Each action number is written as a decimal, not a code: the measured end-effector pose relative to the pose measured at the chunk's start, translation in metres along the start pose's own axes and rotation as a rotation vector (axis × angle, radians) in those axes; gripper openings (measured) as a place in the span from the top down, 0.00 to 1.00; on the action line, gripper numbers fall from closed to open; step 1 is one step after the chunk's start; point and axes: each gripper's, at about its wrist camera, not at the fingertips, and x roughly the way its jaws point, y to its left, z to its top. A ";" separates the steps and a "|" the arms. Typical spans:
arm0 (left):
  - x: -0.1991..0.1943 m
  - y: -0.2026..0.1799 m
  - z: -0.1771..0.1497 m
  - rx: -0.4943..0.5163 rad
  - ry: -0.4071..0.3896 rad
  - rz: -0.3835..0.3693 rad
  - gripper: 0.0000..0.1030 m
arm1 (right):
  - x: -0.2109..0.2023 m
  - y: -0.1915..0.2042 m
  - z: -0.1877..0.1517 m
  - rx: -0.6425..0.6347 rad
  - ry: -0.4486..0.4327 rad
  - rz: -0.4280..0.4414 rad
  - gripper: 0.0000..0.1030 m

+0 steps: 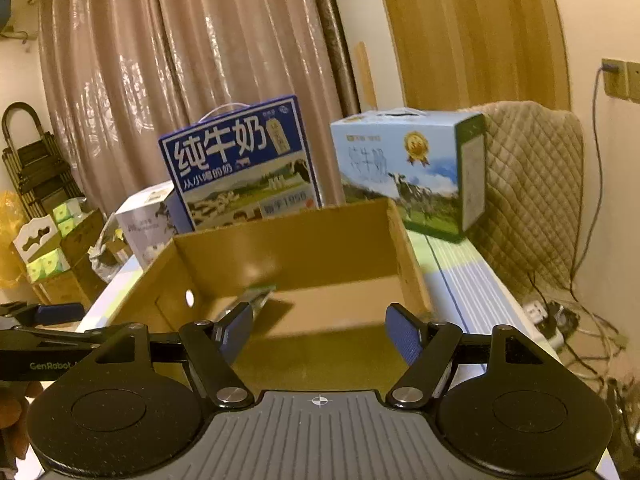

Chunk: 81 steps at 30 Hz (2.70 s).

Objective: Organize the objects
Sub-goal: 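Open the right gripper to drop the cup into the box, then move both grippers back toward the black toy car on the table, then grasp the black toy car with the right gripper while the left grasps the black cable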

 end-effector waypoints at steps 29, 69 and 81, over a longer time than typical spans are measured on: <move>-0.109 -0.033 -0.132 -0.104 0.150 -0.125 0.06 | -0.072 -0.015 -0.098 -0.003 0.252 -0.023 0.31; -0.048 -0.089 -0.139 -0.012 0.234 -0.246 0.30 | -0.020 -0.016 -0.095 -0.113 0.416 0.043 0.51; -0.012 -0.105 -0.135 0.017 0.292 -0.271 0.60 | -0.017 -0.029 -0.096 -0.112 0.427 0.017 0.51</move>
